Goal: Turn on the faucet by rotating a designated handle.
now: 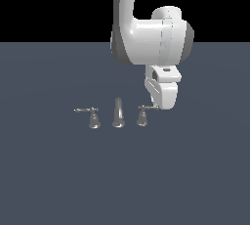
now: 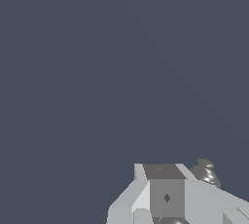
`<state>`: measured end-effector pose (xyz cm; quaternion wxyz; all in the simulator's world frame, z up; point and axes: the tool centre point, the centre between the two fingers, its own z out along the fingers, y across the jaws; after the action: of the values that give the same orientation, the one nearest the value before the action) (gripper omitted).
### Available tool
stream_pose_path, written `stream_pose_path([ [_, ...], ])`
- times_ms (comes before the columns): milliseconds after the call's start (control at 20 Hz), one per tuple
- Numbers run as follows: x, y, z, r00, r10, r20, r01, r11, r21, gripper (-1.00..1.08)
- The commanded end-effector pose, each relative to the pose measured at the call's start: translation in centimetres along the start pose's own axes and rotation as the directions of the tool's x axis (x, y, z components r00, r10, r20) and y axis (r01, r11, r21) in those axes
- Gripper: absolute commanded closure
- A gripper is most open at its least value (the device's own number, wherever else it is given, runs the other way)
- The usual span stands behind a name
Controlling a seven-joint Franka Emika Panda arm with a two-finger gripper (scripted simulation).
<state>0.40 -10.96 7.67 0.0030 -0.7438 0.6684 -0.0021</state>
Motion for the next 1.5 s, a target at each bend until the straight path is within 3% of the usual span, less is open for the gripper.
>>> stream_pose_path([
  [0, 0.9, 1.1, 0.0, 1.000, 0.011, -0.001, -0.011, 1.000, -0.007, 1.08],
  [50, 0.0, 0.2, 0.0, 1.000, -0.002, 0.001, 0.002, 1.000, 0.001, 1.08],
  [750, -0.5, 5.1, 0.0, 1.000, 0.011, -0.001, -0.011, 1.000, -0.007, 1.08],
  [850, -0.3, 4.3, 0.0, 1.000, 0.011, -0.003, -0.011, 1.000, 0.003, 1.08],
  [1450, -4.2, 6.9, 0.0, 1.000, 0.011, -0.001, -0.011, 1.000, -0.007, 1.08],
])
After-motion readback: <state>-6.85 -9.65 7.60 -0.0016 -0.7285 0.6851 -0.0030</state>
